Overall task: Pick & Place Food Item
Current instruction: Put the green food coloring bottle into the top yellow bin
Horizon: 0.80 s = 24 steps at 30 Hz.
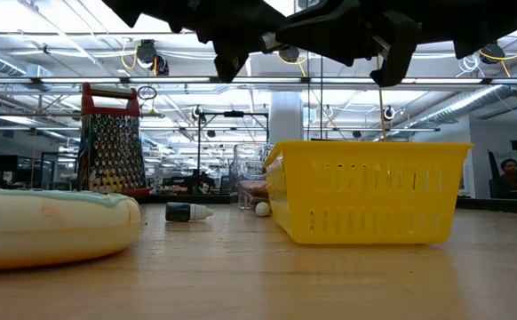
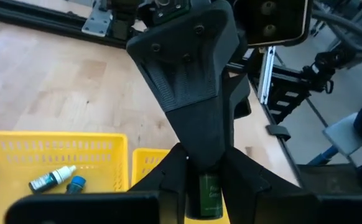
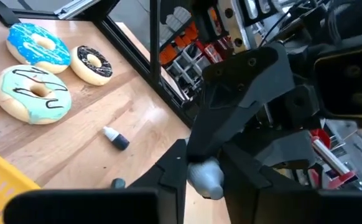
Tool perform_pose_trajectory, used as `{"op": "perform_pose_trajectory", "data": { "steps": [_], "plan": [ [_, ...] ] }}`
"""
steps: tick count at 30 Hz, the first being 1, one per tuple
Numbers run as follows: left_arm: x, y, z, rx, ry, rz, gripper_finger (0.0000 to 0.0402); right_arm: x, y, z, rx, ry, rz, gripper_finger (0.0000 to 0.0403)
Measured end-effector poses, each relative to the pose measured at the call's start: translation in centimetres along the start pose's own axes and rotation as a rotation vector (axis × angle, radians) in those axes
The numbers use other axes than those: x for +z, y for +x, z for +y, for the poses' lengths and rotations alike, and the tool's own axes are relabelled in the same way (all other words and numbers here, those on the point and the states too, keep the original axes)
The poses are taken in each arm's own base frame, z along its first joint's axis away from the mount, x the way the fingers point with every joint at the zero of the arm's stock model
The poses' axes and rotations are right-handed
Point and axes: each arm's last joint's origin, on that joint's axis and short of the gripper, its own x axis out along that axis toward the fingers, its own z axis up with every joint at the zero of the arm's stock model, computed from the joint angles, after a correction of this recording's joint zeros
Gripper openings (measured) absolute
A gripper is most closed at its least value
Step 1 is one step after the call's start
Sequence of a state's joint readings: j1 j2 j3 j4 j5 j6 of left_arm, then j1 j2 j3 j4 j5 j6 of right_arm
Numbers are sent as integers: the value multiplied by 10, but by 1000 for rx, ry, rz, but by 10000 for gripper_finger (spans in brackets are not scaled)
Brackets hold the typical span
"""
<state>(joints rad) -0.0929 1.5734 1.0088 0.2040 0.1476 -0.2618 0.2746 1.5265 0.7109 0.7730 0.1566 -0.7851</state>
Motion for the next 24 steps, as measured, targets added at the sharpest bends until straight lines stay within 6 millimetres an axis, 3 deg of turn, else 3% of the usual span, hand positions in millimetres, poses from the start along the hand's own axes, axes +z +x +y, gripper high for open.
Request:
{"op": "perform_pose_trajectory", "data": {
  "steps": [8, 12, 18, 24],
  "plan": [
    [14, -4, 1, 110, 152, -75, 158, -11, -1, 13, 119, 101, 84, 51],
    [8, -2, 3, 136, 187, -37, 189, -12, -1, 12, 96, 137, 132, 51],
    [0, -2, 5, 155, 206, 54, 206, -23, -3, 7, -32, 141, 313, 51],
    [-24, -7, 12, 252, 131, 289, 207, -49, -8, -6, -19, 319, 448, 51]
  ]
}}
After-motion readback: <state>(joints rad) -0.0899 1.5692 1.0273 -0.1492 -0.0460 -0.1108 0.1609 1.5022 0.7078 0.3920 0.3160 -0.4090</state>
